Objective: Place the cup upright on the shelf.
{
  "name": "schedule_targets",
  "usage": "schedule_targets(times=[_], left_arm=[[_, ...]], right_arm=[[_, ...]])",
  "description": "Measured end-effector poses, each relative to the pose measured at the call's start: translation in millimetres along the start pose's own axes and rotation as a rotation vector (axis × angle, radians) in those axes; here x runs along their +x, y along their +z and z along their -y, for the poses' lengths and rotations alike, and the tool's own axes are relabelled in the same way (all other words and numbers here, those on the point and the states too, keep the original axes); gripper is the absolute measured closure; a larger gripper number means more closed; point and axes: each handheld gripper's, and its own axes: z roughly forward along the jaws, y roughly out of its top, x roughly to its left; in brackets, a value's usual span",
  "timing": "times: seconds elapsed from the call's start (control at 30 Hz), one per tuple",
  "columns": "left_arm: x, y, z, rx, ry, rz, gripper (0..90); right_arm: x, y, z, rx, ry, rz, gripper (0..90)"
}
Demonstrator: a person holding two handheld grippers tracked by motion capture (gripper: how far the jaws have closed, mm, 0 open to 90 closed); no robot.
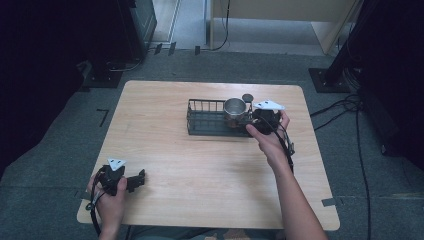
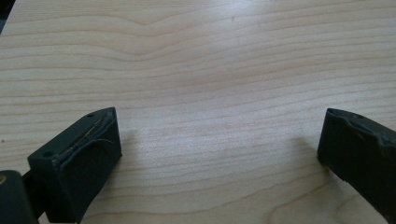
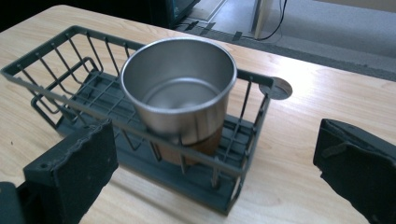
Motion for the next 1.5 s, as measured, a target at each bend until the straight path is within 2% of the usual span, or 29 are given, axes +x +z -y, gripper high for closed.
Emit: schedule_targets(times=[0.3, 0.83, 1.17, 1.5], left_arm=[[0.0, 0.1, 0.0, -0.001, -0.001, 0.0, 0.0], [0.2, 0.0, 0.1, 0.0, 0.002, 0.001, 0.0], [0.2, 0.0, 0.1, 0.0, 0.002, 0.0, 0.0], [0.2, -0.1, 0.0, 0.001, 0.002, 0.001, 0.0]], right_arm=[[-8.7, -20.4, 16.3, -0.004, -0.003, 0.019, 0.0], [-29.1, -54.0, 48.3, -0.018, 0.046, 0.071, 0.0], [-39.0, -72.7, 69.8, -0.012, 0.077, 0.088, 0.0], [-54.8, -89.3, 98.0, 0.007, 0.114, 0.121, 0.0]])
